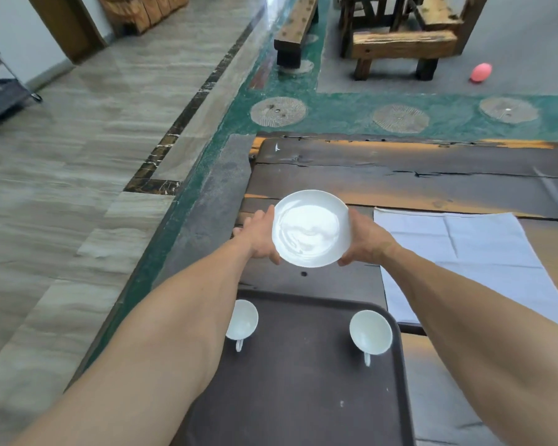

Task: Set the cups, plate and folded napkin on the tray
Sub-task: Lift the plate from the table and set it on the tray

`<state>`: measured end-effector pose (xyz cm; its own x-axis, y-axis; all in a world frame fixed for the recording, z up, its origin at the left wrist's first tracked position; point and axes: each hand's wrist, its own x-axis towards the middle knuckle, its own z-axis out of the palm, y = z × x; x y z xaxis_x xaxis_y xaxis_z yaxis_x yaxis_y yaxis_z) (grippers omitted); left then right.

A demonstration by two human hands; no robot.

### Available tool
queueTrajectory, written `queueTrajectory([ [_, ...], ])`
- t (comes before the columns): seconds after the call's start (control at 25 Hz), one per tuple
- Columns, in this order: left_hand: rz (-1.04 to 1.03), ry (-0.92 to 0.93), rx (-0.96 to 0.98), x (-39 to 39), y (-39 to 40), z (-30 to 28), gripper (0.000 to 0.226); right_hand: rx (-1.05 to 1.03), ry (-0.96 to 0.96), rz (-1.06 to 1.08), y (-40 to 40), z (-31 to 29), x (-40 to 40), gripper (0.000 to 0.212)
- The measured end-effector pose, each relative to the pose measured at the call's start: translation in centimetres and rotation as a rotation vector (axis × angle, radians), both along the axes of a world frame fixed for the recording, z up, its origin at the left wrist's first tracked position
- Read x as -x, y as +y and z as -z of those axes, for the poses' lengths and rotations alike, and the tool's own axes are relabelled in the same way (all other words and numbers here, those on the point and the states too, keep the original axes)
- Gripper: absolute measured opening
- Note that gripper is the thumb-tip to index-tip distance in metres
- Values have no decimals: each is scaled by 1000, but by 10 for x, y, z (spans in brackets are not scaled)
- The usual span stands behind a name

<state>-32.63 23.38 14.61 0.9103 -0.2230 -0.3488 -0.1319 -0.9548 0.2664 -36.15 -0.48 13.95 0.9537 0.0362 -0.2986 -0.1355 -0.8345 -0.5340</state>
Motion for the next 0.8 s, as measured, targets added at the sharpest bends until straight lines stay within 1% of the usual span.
queueTrajectory([
  [0.12,-55,-6,11,47,8,3,105,17,16,-38,5,1,36,103],
  [0.32,-156,31,29,126,33,15,101,9,27,-166,28,11,91,97],
  [0.4,-205,46,26,156,42,24,103,-14,61,-188,38,18,112,96],
  [0.6,-297,92,33,224,70,54,118,-14,125,-275,70,43,162,98],
  [0.72,-327,144,13,258,90,74,122,13,172,-299,93,60,188,85],
  [0.8,-337,175,-3,277,102,87,122,26,200,-308,106,73,204,81],
])
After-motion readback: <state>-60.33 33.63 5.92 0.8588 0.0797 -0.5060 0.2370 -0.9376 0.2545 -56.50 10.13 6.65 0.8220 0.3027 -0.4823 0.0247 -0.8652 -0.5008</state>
